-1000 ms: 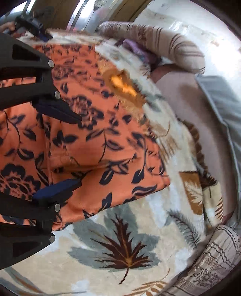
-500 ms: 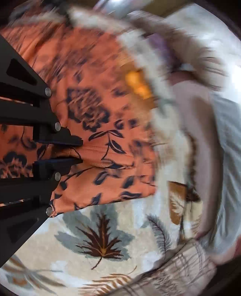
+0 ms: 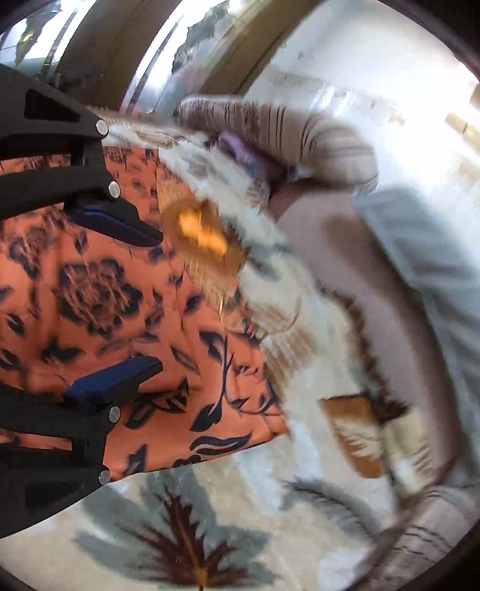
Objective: Fold small clothes
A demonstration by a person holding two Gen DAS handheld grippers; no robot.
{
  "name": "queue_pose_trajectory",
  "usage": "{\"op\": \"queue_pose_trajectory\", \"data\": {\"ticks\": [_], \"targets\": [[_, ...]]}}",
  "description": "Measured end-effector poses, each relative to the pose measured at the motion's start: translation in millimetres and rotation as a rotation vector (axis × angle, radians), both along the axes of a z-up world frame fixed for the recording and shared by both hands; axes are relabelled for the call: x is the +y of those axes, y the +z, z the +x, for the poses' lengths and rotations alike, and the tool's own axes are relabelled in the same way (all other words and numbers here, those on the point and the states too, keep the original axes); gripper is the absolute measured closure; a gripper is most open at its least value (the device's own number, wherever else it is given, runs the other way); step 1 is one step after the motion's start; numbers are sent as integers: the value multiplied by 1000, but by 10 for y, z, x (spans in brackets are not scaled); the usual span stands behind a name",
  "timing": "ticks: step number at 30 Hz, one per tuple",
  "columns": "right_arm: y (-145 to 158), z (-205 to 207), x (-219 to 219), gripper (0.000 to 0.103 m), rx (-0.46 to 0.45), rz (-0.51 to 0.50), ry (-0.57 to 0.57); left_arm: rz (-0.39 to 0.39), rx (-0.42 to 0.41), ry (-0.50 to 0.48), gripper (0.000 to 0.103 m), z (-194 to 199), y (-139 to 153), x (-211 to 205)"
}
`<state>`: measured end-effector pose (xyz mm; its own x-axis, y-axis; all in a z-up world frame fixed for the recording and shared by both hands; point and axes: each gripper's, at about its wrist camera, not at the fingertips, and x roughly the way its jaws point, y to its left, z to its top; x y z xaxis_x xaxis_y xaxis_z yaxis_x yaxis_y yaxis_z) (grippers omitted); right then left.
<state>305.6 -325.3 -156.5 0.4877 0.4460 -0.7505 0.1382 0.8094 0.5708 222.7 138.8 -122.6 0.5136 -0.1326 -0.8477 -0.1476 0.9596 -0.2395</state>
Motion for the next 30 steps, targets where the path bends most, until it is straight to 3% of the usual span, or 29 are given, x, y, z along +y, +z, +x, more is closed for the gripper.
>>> {"op": "queue_pose_trajectory", "data": {"ticks": [3, 5, 7, 9, 11, 14, 16, 20, 22, 25, 30], "targets": [[22, -27, -149, 38, -39, 127, -71, 0, -14, -11, 45, -19, 45, 17], [175, -42, -95, 38, -101, 111, -32, 3, -9, -12, 44, -5, 35, 37], [150, 23, -41, 32, -93, 87, -18, -3, -7, 2, 44, 9, 11, 57], [-56, 100, -42, 33, -26, 55, -16, 4, -3, 19, 44, 17, -3, 70], [47, 78, -23, 32, -61, 51, -37, 11, 4, 24, 43, 15, 11, 86], [268, -132, 30, 32, -114, -6, -11, 26, 0, 50, 43, -42, 60, 148], [379, -264, 70, 32, -148, 22, 28, 24, -16, 67, 43, -98, 102, 181], [348, -505, 93, 32, -91, 45, 62, 50, -6, 72, 43, -144, 133, 205], [353, -687, 115, 32, -99, 49, 63, 21, -7, 62, 43, -100, 164, 260], [379, -876, 241, 32, -134, 25, 96, -88, -11, 40, 43, 181, 204, 390], [310, -907, 537, 32, -181, -14, 207, -154, 21, -25, 44, 710, 150, 383]]}}
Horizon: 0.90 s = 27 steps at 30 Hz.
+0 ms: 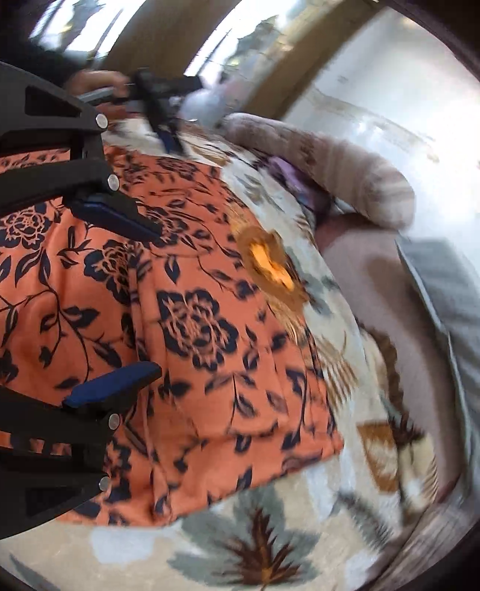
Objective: Fold small clothes
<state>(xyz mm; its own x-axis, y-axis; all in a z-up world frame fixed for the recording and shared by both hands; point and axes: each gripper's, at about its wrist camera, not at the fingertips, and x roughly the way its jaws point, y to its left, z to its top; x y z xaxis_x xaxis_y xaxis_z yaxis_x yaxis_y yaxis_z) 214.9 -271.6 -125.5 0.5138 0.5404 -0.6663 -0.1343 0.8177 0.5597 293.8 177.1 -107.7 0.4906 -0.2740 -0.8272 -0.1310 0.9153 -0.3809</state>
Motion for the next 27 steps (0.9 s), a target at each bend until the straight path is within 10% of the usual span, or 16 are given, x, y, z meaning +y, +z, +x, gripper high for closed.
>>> {"op": "queue_pose_trajectory", "data": {"ticks": [3, 4, 5, 9, 15, 20, 27], "targets": [[-142, 11, 37, 32, 16, -2, -1, 31, -6, -26, 55, 181, -47, -44], [-214, 10, 26, 32, 27, 4, -3, 59, 23, -18, 84, 245, -108, -26], [-263, 7, 19, 32, 34, 7, -3, 70, 45, -11, 93, 289, -156, 8], [-370, -54, -62, 32, 31, 40, -10, 169, 23, 119, 103, 325, -200, 243], [-378, -53, -80, 32, 30, 45, -12, 23, -36, 101, 99, 145, -41, 374], [-295, -122, -94, 32, 26, 46, -33, -34, -119, 16, 45, -342, 224, 181], [-69, -51, -106, 31, -9, 86, -45, -51, -25, -51, 46, -413, -32, -108]]}}
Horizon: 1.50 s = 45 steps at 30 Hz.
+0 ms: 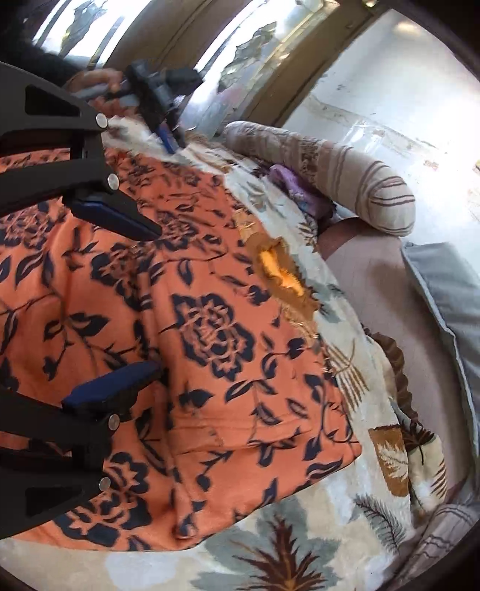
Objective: Fold small clothes
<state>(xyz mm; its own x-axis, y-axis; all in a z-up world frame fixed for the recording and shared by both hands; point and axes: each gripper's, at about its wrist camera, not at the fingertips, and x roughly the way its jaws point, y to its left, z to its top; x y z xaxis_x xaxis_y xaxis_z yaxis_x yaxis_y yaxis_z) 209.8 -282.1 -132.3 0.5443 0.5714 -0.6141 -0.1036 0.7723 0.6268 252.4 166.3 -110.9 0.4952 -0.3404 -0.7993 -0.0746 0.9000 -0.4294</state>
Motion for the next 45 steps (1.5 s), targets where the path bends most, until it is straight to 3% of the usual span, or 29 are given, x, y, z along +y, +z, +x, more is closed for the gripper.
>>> {"op": "queue_pose_trajectory", "data": {"ticks": [2, 4, 6, 7, 9, 11, 15, 23, 30, 33, 38, 45], "targets": [[-134, 195, -114, 27, 64, 49, -25, 133, 67, 42, 80, 67, -148, -10], [-253, 281, -238, 31, 118, 37, -84, 93, 58, 64, 79, 44, -155, 72], [-169, 218, -306, 29, 114, 42, -123, 120, 47, 106, 79, -45, -64, 115], [-82, 159, -302, 28, 93, 0, -132, 155, 18, 109, 78, -103, 3, 98], [34, 36, -299, 28, 61, -31, -125, 210, -4, 102, 65, -220, 98, 18], [149, -186, -327, 28, 48, -41, -110, 224, -30, 90, 42, -384, 212, -54], [297, -637, -445, 27, 37, -119, -108, 328, -92, 76, 38, -777, 451, -197], [415, -1427, -767, 27, 47, -162, -178, 382, -194, 82, 38, -1508, 893, -444], [405, -1823, -910, 27, 97, -191, -176, 379, -227, 97, 34, -2096, 1101, -499], [379, -1947, -967, 27, 131, -204, -151, 326, -214, 127, 24, -2478, 1075, -394], [243, -2168, -1174, 27, 220, -214, -110, 273, -126, 169, 21, -3095, 813, -207], [-56, -2268, -1179, 27, 348, -106, -20, 187, 45, 220, 21, -3294, 279, -41]]}}
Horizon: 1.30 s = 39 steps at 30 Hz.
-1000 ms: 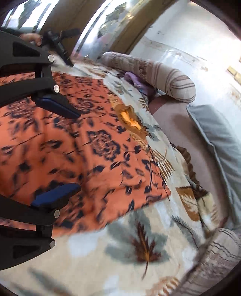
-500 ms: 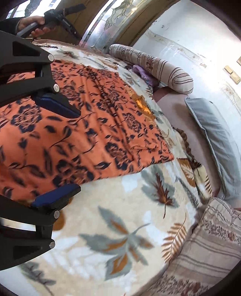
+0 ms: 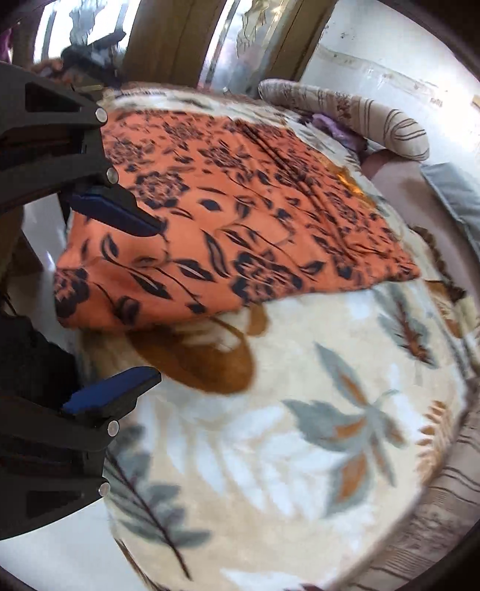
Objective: Fold small clothes
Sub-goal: 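Grasp the shirt hem with both grippers, then lift the hem with both grippers and fold it toward the collar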
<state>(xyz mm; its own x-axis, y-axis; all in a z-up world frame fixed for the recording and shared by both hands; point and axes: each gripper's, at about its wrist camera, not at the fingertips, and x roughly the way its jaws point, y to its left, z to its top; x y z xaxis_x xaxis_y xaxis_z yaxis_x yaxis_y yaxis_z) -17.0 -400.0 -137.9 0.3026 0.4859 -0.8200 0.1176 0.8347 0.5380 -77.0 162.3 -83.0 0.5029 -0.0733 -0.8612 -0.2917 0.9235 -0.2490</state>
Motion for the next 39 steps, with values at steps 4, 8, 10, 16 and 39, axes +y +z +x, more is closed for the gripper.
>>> {"op": "queue_pose_trajectory", "data": {"ticks": [4, 8, 10, 16, 39], "targets": [[-98, -24, 123, 27, 41, 28, 48, -18, 43, 1, 21, 76, -190, 3], [-206, -72, 144, 42, 53, 48, 33, -35, 57, -25, 21, 118, -292, -54], [-213, -75, 131, 42, 54, 47, 22, -22, 72, -20, 21, 131, -345, -52], [-199, -38, 196, 42, 51, 9, 43, -90, 76, -21, 24, 120, -428, -12], [-150, -107, 143, 94, 35, 9, 27, -62, 70, -42, 96, 162, -334, 5]]}}
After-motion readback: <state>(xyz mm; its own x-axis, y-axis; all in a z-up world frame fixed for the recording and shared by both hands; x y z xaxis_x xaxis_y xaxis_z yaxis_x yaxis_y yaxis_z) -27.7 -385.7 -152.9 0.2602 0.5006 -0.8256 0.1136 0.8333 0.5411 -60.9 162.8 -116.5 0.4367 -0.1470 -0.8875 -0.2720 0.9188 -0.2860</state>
